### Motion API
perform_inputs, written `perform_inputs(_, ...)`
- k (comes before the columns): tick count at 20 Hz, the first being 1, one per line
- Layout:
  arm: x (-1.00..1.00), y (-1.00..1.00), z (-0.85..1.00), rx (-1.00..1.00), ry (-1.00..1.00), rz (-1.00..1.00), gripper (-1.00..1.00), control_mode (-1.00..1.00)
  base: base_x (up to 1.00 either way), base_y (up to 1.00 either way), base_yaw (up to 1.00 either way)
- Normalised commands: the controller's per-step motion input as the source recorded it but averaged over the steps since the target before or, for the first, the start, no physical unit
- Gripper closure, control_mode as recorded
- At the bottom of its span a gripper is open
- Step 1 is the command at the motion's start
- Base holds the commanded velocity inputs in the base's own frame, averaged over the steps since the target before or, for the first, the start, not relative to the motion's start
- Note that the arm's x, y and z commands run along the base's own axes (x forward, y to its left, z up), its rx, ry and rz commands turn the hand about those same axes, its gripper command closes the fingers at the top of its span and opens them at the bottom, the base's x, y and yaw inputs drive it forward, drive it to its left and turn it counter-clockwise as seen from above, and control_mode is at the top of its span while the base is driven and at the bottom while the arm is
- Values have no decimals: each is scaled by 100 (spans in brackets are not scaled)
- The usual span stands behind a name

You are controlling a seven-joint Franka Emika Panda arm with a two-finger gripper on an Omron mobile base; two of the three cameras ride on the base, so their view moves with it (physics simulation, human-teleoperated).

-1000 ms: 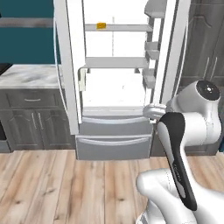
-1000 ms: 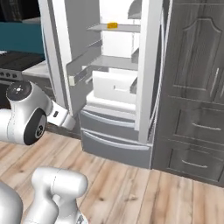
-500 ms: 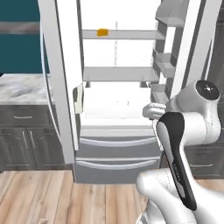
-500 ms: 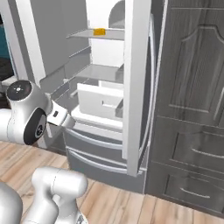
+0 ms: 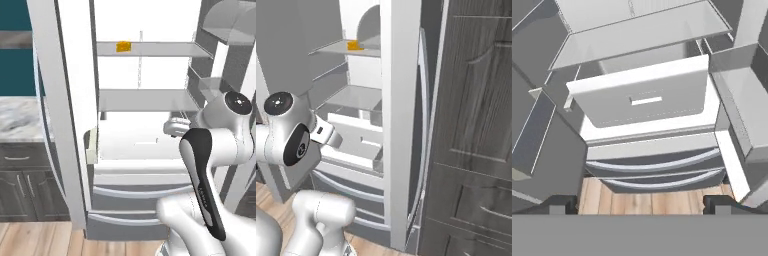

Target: Take the cheese, fish, and potato from the fridge and place them on the plate on the dining counter to create an appetizer plate.

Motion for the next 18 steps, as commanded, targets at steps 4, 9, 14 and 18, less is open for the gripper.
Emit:
perform_inputs(4,0,0,0,0,0,0,-100,100,98,47,-2)
perform_inputs(9,0,0,0,0,0,0,-100,100,82,16,-3)
perform_inputs(14,0,0,0,0,0,0,-100,100,13,0,0)
perform_inputs(18,0,0,0,0,0,0,-100,100,0,0,0)
